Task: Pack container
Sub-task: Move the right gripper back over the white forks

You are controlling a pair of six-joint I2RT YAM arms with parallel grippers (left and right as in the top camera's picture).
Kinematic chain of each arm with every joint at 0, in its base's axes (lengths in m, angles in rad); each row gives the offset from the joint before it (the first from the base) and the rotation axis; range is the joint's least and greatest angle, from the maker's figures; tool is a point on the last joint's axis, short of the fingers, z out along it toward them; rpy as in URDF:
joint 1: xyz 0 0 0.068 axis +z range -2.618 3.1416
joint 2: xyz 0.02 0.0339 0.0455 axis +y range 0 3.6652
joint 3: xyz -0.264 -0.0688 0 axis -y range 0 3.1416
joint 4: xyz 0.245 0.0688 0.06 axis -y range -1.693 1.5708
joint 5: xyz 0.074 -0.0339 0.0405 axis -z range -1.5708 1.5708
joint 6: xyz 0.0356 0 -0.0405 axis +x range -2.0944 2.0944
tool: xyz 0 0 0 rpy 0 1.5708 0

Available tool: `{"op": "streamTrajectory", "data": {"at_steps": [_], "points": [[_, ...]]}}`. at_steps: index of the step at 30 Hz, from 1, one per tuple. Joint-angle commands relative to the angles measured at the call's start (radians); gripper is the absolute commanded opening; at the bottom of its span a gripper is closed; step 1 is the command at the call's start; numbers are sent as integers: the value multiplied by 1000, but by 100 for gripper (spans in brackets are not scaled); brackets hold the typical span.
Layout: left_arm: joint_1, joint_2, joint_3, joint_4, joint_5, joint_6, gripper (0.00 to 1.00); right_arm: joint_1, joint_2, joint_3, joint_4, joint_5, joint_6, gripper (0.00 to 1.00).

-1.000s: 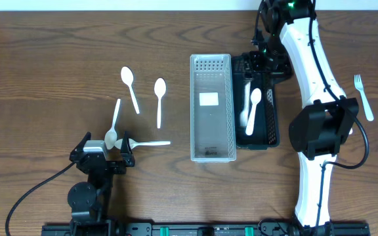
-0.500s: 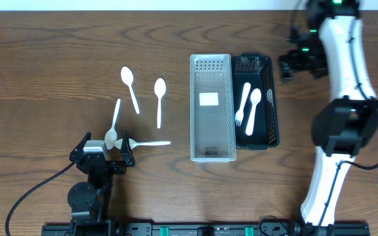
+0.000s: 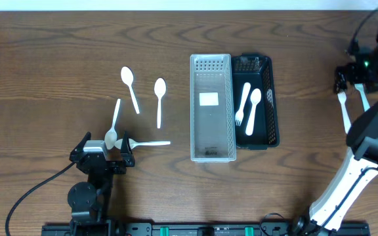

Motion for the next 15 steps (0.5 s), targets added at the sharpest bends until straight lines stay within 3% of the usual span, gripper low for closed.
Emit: {"op": "streamTrajectory", "data": {"at_steps": [1, 15], "points": [[5, 0, -27, -17, 4, -1, 98, -9, -30, -100, 46, 32, -21, 99], [5, 0, -27, -17, 4, -1, 98, -24, -30, -320, 324, 98, -47, 99]]}}
